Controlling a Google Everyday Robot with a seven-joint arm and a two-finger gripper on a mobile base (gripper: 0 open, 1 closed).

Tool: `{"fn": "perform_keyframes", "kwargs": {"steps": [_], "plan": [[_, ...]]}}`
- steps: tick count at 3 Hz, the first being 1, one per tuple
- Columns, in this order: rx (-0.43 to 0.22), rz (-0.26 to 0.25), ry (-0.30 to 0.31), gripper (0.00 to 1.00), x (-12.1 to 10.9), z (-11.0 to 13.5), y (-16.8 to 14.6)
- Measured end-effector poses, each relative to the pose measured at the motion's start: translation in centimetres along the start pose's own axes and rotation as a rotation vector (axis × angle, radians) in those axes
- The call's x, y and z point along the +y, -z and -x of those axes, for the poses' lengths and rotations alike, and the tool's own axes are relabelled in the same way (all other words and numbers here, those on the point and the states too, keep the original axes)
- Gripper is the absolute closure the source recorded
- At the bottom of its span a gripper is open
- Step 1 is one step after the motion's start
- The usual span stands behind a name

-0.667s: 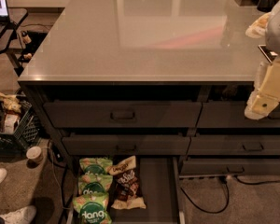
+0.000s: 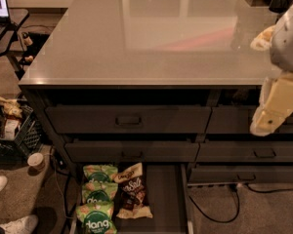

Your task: Pick brown chip bag from bottom drawer and place on counter

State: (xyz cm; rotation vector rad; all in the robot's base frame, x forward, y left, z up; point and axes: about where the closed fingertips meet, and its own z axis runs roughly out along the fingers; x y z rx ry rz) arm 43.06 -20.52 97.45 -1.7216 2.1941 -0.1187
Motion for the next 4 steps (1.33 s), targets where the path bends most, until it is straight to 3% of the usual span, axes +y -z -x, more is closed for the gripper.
{"fn": "perform_keyframes", "kwargs": {"steps": [1, 3, 4], "plan": [[-0.021, 0.051, -0.006, 0.0, 2.8, 0.3, -3.9], [-0.008, 0.211, -0.054, 0.0, 9.1, -0.9, -16.9], [0.003, 0.293, -0.098, 0.0, 11.5, -1.3, -21.0]]}}
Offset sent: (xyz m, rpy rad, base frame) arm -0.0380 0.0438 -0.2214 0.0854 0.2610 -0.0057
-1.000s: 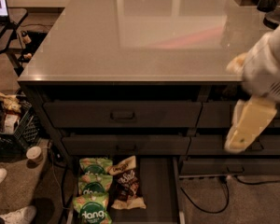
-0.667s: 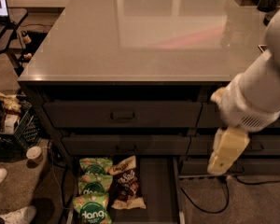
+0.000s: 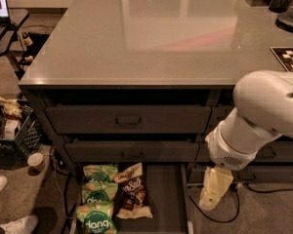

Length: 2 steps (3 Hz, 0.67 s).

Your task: Pick brown chip bag from bottom drawer and place on counter

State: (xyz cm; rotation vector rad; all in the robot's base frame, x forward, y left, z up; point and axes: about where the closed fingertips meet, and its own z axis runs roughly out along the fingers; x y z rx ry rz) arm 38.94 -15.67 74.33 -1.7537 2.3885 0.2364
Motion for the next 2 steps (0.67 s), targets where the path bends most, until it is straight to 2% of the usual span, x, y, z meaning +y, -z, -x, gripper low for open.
{"fn": "perform_keyframes", "kwargs": {"steps": [1, 2], "plan": [[0.002, 0.008, -0.005, 0.0, 0.1, -0.2, -0.4], [-0.026, 0.03, -0.015, 0.0, 0.5, -0.1, -1.6]]}}
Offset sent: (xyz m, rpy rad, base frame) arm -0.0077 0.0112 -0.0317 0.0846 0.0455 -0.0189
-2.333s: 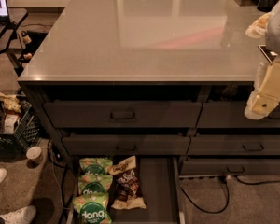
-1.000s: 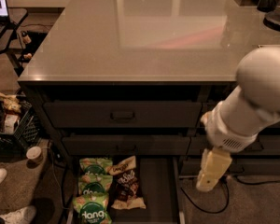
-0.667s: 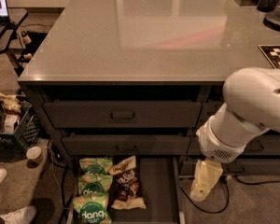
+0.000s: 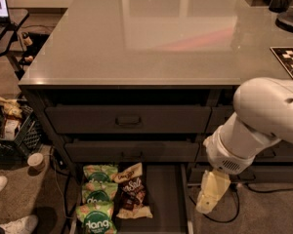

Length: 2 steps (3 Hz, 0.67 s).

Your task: Pick brown chip bag from bottom drawer and place on counter

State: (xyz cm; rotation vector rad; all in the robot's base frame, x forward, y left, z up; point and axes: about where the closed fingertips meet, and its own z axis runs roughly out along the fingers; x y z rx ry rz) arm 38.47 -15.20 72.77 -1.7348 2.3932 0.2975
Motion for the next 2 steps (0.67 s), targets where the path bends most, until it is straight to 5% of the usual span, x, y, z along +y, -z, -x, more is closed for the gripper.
{"fn": "perform_keyframes", "kwargs": {"steps": [1, 2], "plan": [[-0.073, 0.066, -0.072, 0.0, 0.5, 0.5, -5.4], [-0.142, 0.079, -0.133, 0.0, -1.4, 1.8, -11.2]]}}
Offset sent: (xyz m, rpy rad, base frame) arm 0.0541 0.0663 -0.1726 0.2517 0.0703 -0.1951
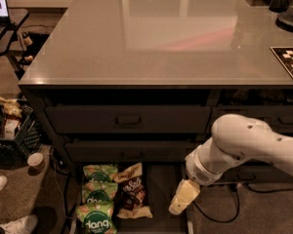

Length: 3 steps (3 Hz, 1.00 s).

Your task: Pick brown chip bag from bottom drawer and place on counter

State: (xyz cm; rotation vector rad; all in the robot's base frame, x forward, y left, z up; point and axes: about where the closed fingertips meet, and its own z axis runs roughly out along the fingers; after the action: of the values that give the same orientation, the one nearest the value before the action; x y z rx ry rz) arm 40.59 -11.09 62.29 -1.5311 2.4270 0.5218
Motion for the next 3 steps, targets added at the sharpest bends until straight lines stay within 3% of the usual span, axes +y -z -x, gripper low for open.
{"fn": "perform_keyframes", "kwargs": {"steps": [1, 2, 3], "plan": [[-0.041, 0.008, -0.061, 0.0, -2.3, 0.3, -4.9], [-0.041, 0.008, -0.061, 0.0, -2.3, 0.3, -4.9], [-0.084, -0.012, -0.086, 0.0, -2.8, 0.4, -6.9]]}}
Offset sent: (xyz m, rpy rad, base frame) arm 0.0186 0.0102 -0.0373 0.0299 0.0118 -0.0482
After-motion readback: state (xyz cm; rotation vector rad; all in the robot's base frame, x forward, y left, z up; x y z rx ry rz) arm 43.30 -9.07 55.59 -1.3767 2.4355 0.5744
